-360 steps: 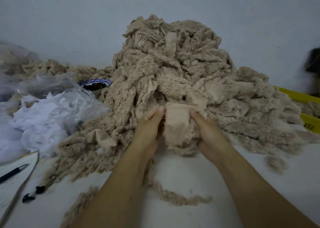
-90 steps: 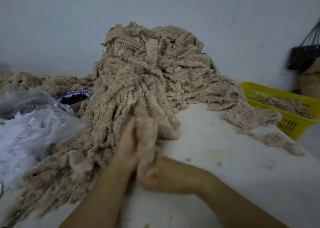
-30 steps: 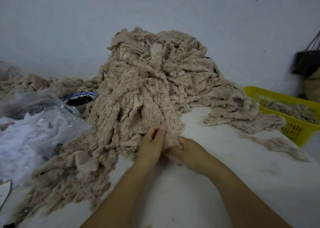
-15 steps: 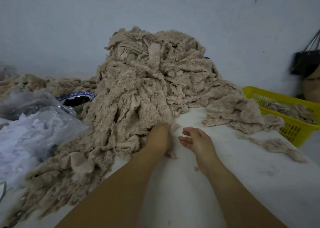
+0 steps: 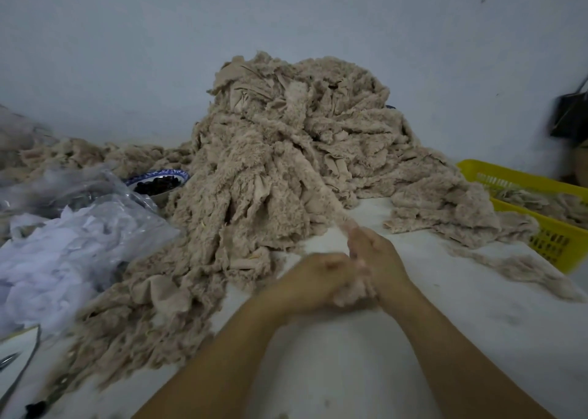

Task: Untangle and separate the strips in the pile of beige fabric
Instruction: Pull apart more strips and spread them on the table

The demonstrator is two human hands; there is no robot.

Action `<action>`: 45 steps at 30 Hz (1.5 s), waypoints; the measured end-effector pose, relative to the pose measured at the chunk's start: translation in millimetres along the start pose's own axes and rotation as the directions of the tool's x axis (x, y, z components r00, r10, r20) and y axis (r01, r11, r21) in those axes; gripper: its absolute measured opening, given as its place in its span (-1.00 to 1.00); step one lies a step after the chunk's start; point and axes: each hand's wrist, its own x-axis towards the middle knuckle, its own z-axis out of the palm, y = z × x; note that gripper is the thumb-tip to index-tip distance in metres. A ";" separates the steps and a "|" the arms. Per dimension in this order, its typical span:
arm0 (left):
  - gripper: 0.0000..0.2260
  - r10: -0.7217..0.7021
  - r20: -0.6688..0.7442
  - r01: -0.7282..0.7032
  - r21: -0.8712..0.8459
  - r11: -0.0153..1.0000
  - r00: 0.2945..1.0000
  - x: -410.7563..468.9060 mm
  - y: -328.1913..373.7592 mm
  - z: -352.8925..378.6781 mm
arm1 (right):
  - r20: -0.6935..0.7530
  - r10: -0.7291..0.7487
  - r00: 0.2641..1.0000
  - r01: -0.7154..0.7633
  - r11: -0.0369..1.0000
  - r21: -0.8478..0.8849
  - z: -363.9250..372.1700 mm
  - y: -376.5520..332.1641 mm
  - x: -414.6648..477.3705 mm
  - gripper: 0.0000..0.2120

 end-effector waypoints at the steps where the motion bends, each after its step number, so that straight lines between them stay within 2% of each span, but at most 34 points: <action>1: -0.63 -0.075 -0.125 0.052 -0.180 0.982 0.989 8.2 -0.9 -8.8 | 0.058 -0.055 0.997 0.060 0.995 -0.084 3.6 -4.3 -5.4 -0.54; 3: -0.59 -0.217 -0.237 0.079 -0.484 0.872 0.947 26.9 0.3 -28.0 | 0.285 -0.091 0.954 0.159 0.962 -0.224 18.2 -9.2 -17.3 -0.55; 5: -0.65 -0.313 -0.220 0.035 -0.766 0.642 0.924 43.9 6.1 -47.9 | 0.473 -0.088 0.877 0.229 0.941 -0.249 31.5 -6.5 -22.9 -0.53; 6: -0.69 -0.368 -0.212 0.002 -0.865 0.503 0.905 51.9 7.4 -59.1 | 0.511 -0.079 0.856 0.235 0.940 -0.248 32.7 -3.2 -23.2 -0.51; 7: -0.69 -0.416 -0.218 -0.019 -0.902 0.431 0.883 58.4 10.7 -68.4 | 0.519 -0.072 0.852 0.231 0.941 -0.249 30.4 -0.5 -22.1 -0.50; 8: -0.67 -0.452 -0.256 -0.050 -0.907 0.418 0.855 62.6 12.8 -75.1 | 0.499 -0.067 0.864 0.223 0.939 -0.261 25.8 0.9 -20.4 -0.52; 9: -0.65 -0.465 -0.326 -0.076 -0.874 0.479 0.823 62.8 16.8 -75.6 | 0.449 -0.066 0.891 0.215 0.933 -0.288 20.7 2.8 -17.8 -0.55; 10: -0.64 -0.452 -0.417 -0.081 -0.799 0.595 0.789 61.0 19.4 -69.0 | 0.365 -0.072 0.928 0.194 0.931 -0.311 15.8 4.9 -14.8 -0.59; 11: -0.64 -0.420 -0.502 -0.019 -0.658 0.752 0.756 57.8 25.6 -58.3 | 0.246 -0.073 0.967 0.146 0.944 -0.294 12.0 7.9 -10.9 -0.60; 12: -0.66 -0.319 -0.576 0.070 -0.411 0.909 0.752 50.7 25.2 -41.5 | 0.110 -0.054 0.992 0.077 0.973 -0.217 9.5 9.9 -7.3 -0.60; 13: -0.67 -0.159 -0.587 0.123 -0.102 0.987 0.794 40.5 19.7 -19.2 | 0.004 -0.003 1.000 0.004 0.996 -0.094 7.6 11.4 -4.3 -0.60; 14: -0.67 -0.049 -0.518 0.129 0.120 0.984 0.854 30.6 11.2 6.4 | -0.041 0.071 0.997 -0.068 0.996 0.061 5.2 11.6 -3.2 -0.59; 15: -0.68 0.010 -0.423 0.110 0.258 0.960 0.906 17.9 0.1 26.8 | -0.030 0.145 0.989 -0.135 0.964 0.230 2.7 10.8 -2.6 -0.58; 17: -0.68 0.013 -0.262 0.031 0.166 0.986 0.965 12.2 -10.9 66.0 | 0.070 0.237 0.969 -0.239 0.827 0.509 -6.3 9.5 -0.6 -0.55; 18: -0.68 -0.030 -0.275 0.074 0.151 0.986 0.961 15.3 -11.4 77.8 | 0.143 0.245 0.959 -0.282 0.777 0.563 -11.0 9.9 -0.4 -0.51; 19: -0.65 -0.130 -0.358 0.134 -0.015 0.991 0.924 12.1 1.2 73.4 | 0.215 0.229 0.949 -0.312 0.756 0.575 -13.9 10.0 -0.3 -0.48; 20: -0.58 -0.186 -0.468 0.193 -0.034 0.981 0.864 14.4 3.3 75.0 | 0.276 0.217 0.936 -0.342 0.743 0.576 -15.0 10.5 -1.6 -0.45; 21: -0.55 -0.215 -0.479 0.135 -0.197 0.971 0.851 15.5 4.4 72.7 | 0.313 0.223 0.923 -0.370 0.740 0.562 -14.3 11.3 -3.0 -0.43; 22: -0.61 -0.162 -0.429 0.024 -0.310 0.950 0.888 20.8 0.5 66.6 | 0.333 0.238 0.912 -0.391 0.746 0.539 -12.6 11.6 -4.1 -0.41; 23: -0.69 -0.134 -0.361 0.022 -0.298 0.954 0.923 21.6 -0.1 58.8 | 0.341 0.257 0.904 -0.409 0.750 0.519 -10.5 12.4 -5.0 -0.39; 25: -0.75 -0.116 -0.376 -0.030 -0.360 0.932 0.919 14.9 -9.2 38.6 | 0.346 0.277 0.896 -0.422 0.774 0.473 -7.5 13.9 -7.1 -0.36; 28: -0.78 -0.144 -0.428 -0.110 -0.515 0.850 0.892 16.2 -20.8 26.0 | 0.308 0.155 0.939 -0.264 0.896 0.356 0.4 9.4 -11.2 -0.51; 31: -0.82 -0.143 -0.488 -0.147 -0.509 0.848 0.861 16.9 -20.4 10.2 | 0.243 0.043 0.969 -0.057 0.997 0.048 6.9 4.0 -14.4 -0.90; 33: -0.79 -0.149 -0.527 -0.154 -0.487 0.860 0.837 17.9 -21.1 1.6 | 0.158 0.010 0.987 0.005 0.995 -0.096 5.9 4.8 -11.7 -0.81; 36: -0.79 -0.178 -0.547 -0.158 -0.511 0.845 0.818 18.2 -22.4 -5.1 | 0.045 -0.020 0.999 0.023 0.997 -0.077 2.5 5.4 -7.6 -0.77; 39: -0.83 -0.246 -0.512 -0.180 -0.646 0.742 0.823 17.7 -23.1 -13.2 | -0.036 -0.023 0.999 0.024 1.000 0.016 -2.1 8.2 -5.2 -0.79; 41: -0.84 -0.225 -0.507 -0.225 -0.680 0.698 0.832 16.7 -22.9 -15.3 | -0.086 -0.027 0.996 0.030 0.999 0.039 -4.6 9.7 -4.3 -0.76; 42: -0.86 -0.186 -0.512 -0.219 -0.630 0.745 0.839 16.4 -23.3 -14.7 | -0.108 -0.023 0.994 0.030 0.998 0.063 -4.7 9.1 -3.9 -0.75; 43: -0.87 -0.126 -0.500 -0.181 -0.520 0.835 0.857 15.2 -24.5 -12.2 | -0.125 -0.009 0.992 0.023 0.994 0.107 -4.0 7.5 -3.8 -0.73; 45: -0.63 0.018 -0.364 -0.088 -0.177 0.980 0.931 12.1 -25.7 -3.5 | -0.135 0.043 0.990 -0.010 0.972 0.235 -1.8 6.7 -2.4 -0.65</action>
